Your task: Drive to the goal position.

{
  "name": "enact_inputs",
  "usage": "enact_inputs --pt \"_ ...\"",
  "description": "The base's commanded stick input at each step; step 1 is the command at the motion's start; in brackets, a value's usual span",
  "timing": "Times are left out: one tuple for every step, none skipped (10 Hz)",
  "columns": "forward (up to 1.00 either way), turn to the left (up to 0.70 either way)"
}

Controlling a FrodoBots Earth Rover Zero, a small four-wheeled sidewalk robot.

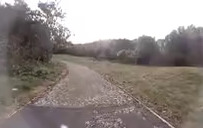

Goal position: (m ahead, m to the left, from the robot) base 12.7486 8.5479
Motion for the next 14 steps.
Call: enact_inputs --pt "0.3 0.0" --pt "0.3 0.02" --pt "0.3 0.75" --pt "0.3 0.75" --pt "0.3 0.75" --pt "0.3 0.75" --pt "0.3 0.75" --pt "0.3 0.75" --pt "0.3 0.75" --pt "0.3 0.75" --pt "0.3 0.75" --pt "0.3 0.75" --pt "0.3 0.0" --pt "0.3 0.0"
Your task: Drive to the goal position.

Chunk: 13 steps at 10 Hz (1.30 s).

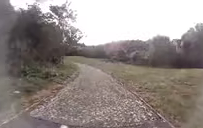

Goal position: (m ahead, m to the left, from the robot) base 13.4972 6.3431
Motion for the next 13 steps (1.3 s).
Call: enact_inputs --pt "0.3 0.0" --pt "0.3 0.0" --pt "0.3 0.0" --pt "0.3 0.0" --pt "0.3 0.0" --pt "0.3 0.0" --pt "0.3 0.0" --pt "0.3 0.0" --pt "0.3 0.0" --pt "0.3 0.0" --pt "0.3 0.0" --pt "0.3 0.0" --pt "0.3 0.0"
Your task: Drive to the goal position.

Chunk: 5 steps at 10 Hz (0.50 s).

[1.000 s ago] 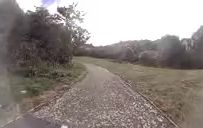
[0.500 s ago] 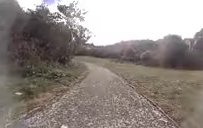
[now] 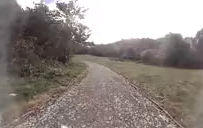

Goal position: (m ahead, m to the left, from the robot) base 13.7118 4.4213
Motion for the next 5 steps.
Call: enact_inputs --pt "0.3 0.0" --pt "0.3 0.0" --pt "0.3 0.0" --pt "0.3 0.0" --pt "0.3 0.13"
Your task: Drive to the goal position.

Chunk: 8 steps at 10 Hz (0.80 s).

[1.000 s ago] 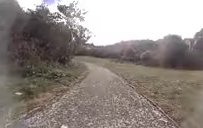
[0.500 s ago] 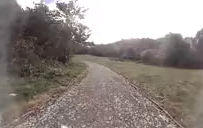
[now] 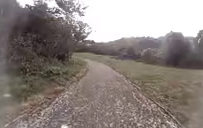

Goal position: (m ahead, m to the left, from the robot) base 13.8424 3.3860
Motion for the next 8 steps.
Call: enact_inputs --pt "0.3 0.52" --pt "0.3 0.66" --pt "0.3 0.75" --pt "0.3 0.75" --pt "0.3 0.75" --pt "0.3 0.75" --pt "0.3 0.75" --pt "0.3 0.0"
